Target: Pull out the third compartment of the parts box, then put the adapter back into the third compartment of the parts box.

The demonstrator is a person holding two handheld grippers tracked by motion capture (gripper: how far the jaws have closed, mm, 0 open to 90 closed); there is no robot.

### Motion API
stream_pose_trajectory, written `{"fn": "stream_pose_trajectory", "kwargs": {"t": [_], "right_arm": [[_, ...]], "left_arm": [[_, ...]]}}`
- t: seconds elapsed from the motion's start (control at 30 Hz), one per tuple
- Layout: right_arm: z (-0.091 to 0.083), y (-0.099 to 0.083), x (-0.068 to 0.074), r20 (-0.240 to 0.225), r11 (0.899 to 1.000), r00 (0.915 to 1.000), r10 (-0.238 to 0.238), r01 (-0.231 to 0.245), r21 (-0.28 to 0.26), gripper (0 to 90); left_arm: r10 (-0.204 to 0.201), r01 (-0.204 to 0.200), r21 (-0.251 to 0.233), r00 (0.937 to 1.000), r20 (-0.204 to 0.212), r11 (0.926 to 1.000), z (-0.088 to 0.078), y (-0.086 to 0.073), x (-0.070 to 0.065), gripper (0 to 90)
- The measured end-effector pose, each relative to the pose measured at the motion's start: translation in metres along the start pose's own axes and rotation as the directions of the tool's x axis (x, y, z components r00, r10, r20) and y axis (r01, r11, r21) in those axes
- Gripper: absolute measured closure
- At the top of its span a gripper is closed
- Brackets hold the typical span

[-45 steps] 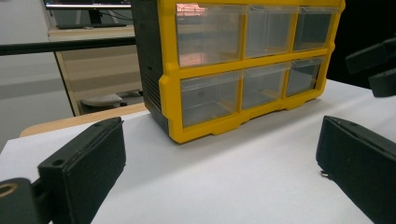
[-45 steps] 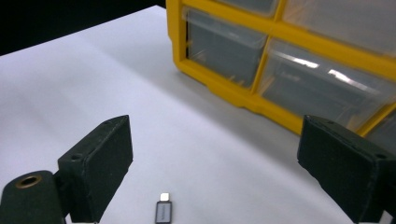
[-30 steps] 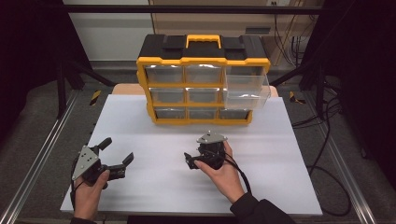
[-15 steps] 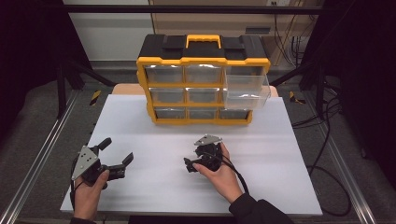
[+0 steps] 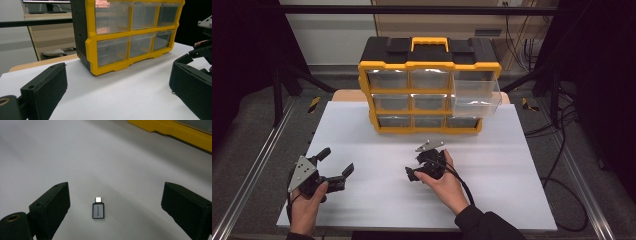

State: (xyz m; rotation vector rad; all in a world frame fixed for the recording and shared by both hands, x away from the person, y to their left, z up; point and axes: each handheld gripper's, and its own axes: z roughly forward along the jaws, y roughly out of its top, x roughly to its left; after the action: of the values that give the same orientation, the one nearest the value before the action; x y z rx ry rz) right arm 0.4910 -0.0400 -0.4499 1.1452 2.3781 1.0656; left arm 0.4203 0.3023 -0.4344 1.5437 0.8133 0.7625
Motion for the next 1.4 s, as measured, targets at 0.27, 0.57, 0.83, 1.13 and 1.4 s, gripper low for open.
{"fn": "stream_pose_trajectory", "kwargs": {"t": [0.27,0.57,0.83,1.13,1.4], "right_arm": [[0.006,-0.001,0.002,0.001,0.999,0.9995,-0.03,0.03,0.039,10.7],[0.012,-0.001,0.005,0.002,0.997,0.9992,-0.041,0.041,0.063,11.7],[0.015,-0.002,0.009,-0.018,0.994,0.9979,-0.063,0.064,0.093,20.2],[0.013,-0.003,0.012,-0.065,0.991,0.9963,-0.057,0.065,0.12,36.6],[0.014,-0.005,0.011,-0.089,0.988,0.9951,-0.045,0.057,0.142,54.4]], "left_arm": [[0.007,-0.007,0.003,1.0,0.003,1.0,0.001,0.001,-0.001,1.3],[0.004,-0.004,0.007,1.0,-0.006,1.0,0.002,0.001,0.001,1.4],[0.0,0.0,0.012,0.9999,-0.011,0.9999,0.001,0.0,0.002,1.4],[0.001,-0.001,0.011,1.0,-0.007,0.9999,0.001,0.0,0.002,1.4],[0.001,-0.001,0.01,1.0,-0.006,0.9999,0.001,0.0,0.002,1.4]]}}
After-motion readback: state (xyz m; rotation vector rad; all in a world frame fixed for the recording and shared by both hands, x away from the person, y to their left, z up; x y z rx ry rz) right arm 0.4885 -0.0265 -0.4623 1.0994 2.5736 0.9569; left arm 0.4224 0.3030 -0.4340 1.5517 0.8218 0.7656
